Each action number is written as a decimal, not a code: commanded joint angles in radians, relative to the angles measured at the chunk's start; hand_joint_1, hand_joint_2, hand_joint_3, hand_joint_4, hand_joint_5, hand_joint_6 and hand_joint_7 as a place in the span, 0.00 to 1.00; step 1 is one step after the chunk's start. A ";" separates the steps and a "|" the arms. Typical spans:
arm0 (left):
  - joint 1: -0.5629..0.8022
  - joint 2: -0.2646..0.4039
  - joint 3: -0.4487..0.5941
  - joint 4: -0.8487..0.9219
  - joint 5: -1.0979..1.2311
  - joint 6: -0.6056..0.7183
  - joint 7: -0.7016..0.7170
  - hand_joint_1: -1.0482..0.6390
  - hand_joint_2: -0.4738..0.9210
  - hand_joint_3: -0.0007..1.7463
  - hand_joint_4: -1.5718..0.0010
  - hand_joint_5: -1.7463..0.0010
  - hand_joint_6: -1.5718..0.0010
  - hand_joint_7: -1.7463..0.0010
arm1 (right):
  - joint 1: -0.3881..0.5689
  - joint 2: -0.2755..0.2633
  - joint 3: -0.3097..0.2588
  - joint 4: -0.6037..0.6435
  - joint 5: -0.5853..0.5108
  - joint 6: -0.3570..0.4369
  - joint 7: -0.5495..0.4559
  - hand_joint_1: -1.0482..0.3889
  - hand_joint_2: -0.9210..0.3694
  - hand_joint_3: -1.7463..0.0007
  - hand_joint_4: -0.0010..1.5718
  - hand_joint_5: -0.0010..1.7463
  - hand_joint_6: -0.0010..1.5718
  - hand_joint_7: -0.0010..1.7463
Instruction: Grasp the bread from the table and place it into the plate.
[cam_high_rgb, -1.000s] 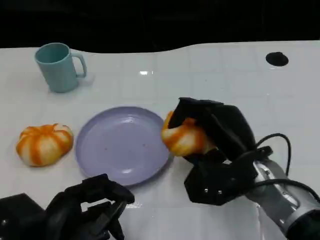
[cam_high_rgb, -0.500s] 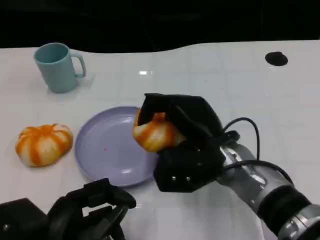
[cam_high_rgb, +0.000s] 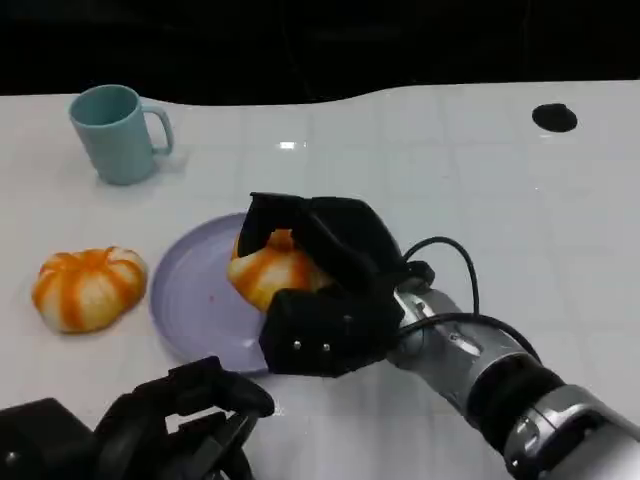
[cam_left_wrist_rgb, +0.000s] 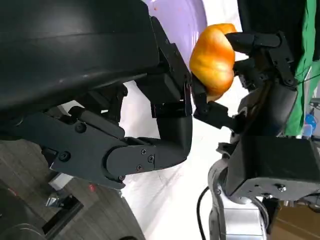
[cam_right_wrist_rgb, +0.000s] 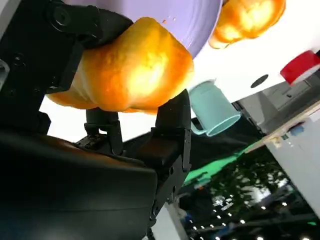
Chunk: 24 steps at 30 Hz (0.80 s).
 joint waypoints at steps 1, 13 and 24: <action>0.014 0.009 0.006 -0.022 -0.005 0.014 0.011 0.39 0.96 0.27 0.51 0.12 0.48 0.40 | -0.047 -0.013 0.018 -0.001 -0.008 0.043 0.084 0.54 0.23 0.62 0.30 0.62 0.43 0.30; 0.006 0.006 0.006 0.001 -0.003 -0.004 0.004 0.38 0.96 0.26 0.49 0.12 0.47 0.40 | -0.054 -0.053 0.089 -0.084 -0.057 0.228 0.299 0.25 0.00 0.84 0.00 0.12 0.14 0.00; 0.001 0.008 0.007 0.007 -0.002 -0.012 0.001 0.37 0.97 0.26 0.50 0.12 0.47 0.40 | -0.005 -0.107 0.090 -0.194 -0.053 0.250 0.379 0.21 0.00 0.82 0.01 0.13 0.13 0.00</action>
